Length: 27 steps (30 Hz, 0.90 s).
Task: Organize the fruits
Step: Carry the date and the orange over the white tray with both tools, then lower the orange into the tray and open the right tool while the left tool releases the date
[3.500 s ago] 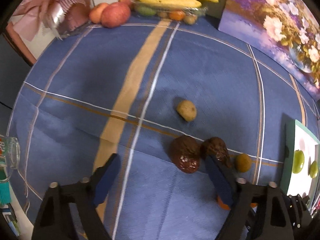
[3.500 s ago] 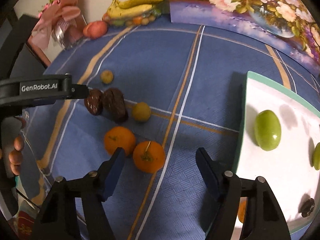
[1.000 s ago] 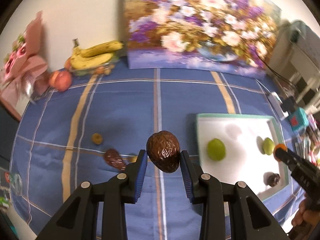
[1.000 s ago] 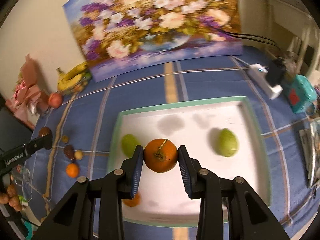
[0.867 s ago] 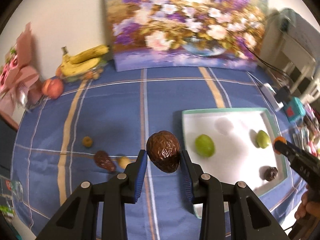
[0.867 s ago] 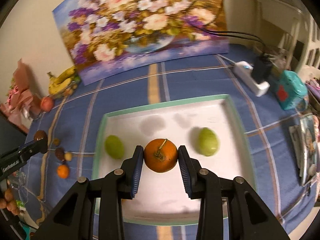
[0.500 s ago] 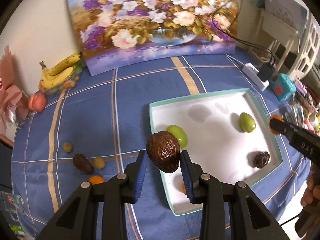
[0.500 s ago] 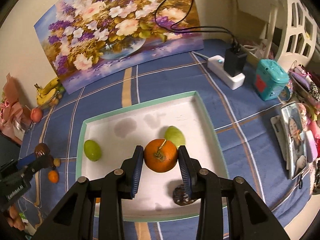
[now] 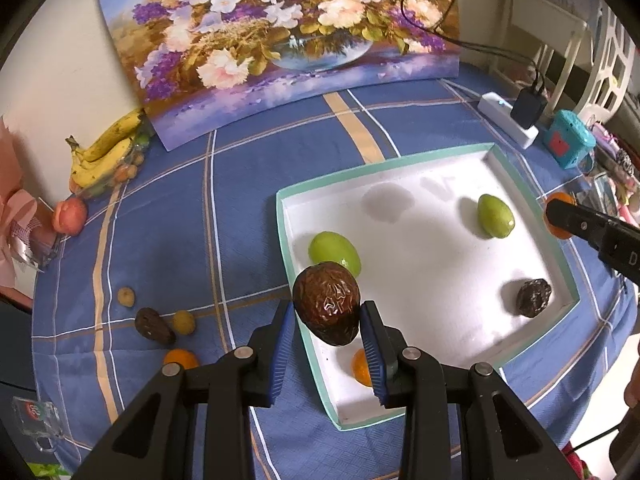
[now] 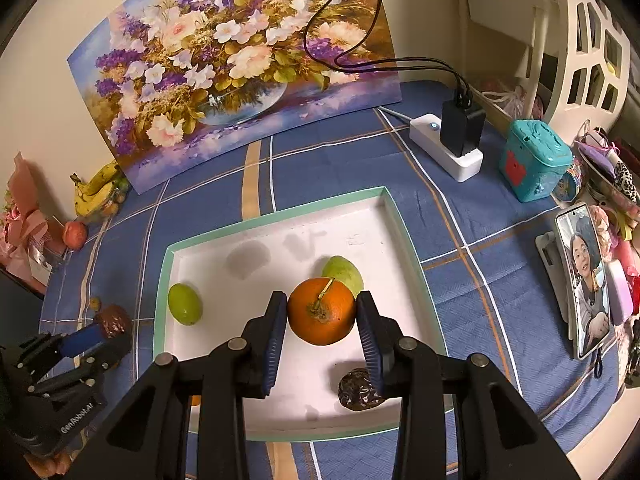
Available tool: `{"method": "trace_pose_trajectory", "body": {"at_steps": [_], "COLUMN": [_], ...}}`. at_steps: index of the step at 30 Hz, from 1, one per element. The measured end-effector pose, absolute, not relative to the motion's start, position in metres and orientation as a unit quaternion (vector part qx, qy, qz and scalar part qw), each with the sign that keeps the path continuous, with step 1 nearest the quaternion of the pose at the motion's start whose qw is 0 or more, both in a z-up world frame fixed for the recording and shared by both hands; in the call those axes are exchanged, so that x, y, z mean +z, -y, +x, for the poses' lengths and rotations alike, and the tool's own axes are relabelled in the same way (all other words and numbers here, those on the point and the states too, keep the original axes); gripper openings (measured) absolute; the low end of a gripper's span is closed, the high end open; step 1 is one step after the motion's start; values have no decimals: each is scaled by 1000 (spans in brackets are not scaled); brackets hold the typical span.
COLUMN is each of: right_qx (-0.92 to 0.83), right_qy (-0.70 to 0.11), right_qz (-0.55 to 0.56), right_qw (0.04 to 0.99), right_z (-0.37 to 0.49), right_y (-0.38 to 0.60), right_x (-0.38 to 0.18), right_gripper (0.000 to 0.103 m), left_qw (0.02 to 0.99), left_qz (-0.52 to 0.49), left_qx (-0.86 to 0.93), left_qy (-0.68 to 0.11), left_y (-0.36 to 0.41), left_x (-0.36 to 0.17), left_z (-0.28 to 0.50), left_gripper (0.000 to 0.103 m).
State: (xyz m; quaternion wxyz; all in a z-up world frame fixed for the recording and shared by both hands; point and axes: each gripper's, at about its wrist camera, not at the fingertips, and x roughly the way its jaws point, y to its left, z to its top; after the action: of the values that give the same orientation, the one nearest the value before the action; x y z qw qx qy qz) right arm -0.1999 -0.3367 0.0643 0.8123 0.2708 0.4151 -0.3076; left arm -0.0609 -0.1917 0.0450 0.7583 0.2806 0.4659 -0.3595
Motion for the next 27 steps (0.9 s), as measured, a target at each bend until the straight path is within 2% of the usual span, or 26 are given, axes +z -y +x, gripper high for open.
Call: {"method": "trace_pose_trajectory", "body": {"at_steps": [27], "right_qx": [-292], "right_qy": [-535], "right_qz": [267], "right_qw": [746], "right_z": [-179], "right_y": [334], "right_x": [-21], "right_gripper": [37], "left_qw": [724], "left_qz": [351], "left_qx": [-330], "left_qy": [-494], "left_y": [209], "left_x": [-26], "left_z": [-63], "left_gripper": [36]}}
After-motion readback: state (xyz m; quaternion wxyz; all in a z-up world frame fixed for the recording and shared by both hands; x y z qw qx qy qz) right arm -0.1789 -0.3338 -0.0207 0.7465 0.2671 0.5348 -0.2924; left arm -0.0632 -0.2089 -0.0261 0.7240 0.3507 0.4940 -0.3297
